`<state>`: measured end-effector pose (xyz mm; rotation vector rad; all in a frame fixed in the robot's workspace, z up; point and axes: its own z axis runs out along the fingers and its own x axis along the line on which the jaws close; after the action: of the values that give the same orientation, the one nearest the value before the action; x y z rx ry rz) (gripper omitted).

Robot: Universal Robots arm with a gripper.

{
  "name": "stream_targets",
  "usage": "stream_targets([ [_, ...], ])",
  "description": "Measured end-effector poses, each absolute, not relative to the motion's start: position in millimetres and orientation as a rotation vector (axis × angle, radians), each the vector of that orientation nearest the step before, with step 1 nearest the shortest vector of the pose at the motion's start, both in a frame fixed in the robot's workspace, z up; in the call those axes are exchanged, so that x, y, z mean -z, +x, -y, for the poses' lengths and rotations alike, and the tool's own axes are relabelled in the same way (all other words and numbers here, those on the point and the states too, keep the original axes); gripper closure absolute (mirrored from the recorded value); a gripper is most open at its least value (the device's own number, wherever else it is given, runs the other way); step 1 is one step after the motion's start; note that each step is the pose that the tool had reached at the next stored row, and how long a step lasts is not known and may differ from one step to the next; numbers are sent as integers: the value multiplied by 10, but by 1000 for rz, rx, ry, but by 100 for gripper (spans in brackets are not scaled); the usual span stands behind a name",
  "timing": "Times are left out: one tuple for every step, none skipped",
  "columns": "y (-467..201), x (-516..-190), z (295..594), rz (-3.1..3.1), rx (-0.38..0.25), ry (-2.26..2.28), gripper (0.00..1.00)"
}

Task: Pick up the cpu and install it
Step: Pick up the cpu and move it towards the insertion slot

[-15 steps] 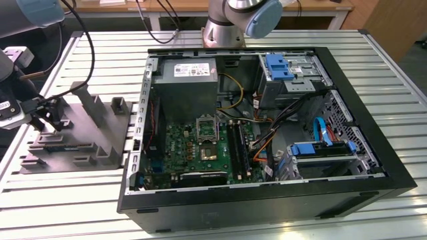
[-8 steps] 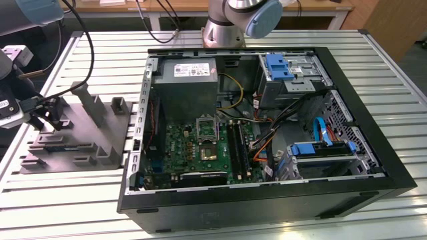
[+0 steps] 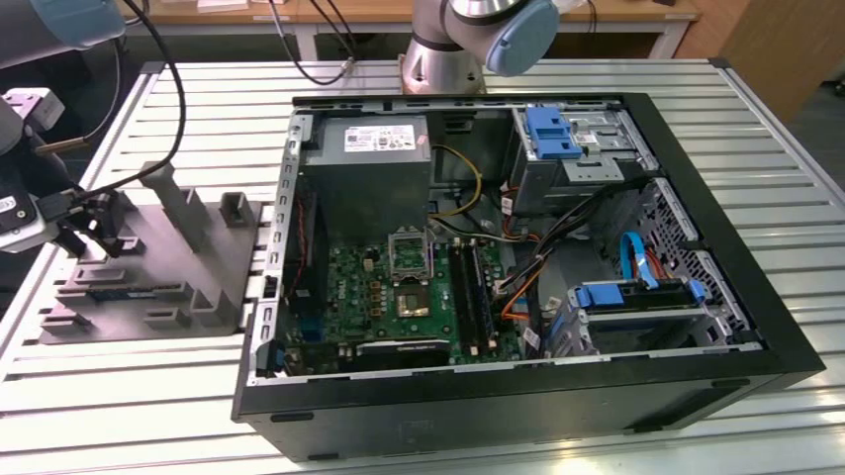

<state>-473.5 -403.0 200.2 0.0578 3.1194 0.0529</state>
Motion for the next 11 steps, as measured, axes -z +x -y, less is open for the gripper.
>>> stream_targets([
  [-4735, -2005, 4030, -3119, -53, 58, 53],
  [-4735, -2008, 4030, -3119, -53, 58, 53],
  [-4735, -2010, 4030, -3119, -53, 58, 53],
  [-4735, -2012, 4030, -3119, -53, 58, 53],
  [-4735, -2014, 4030, -3119, -53, 58, 53],
  [-4735, -2017, 4030, -3119, -53, 58, 53],
  [-4735, -2020, 4030, -3119, -53, 58, 53],
  [-4735, -2022, 4030, -3119, -53, 58, 53],
  [-4735, -2024, 4030, -3119, -53, 58, 53],
  [-4735, -2027, 4030, -3119, -53, 58, 53],
  [-4735, -2030, 4030, -3119, -53, 58, 53],
])
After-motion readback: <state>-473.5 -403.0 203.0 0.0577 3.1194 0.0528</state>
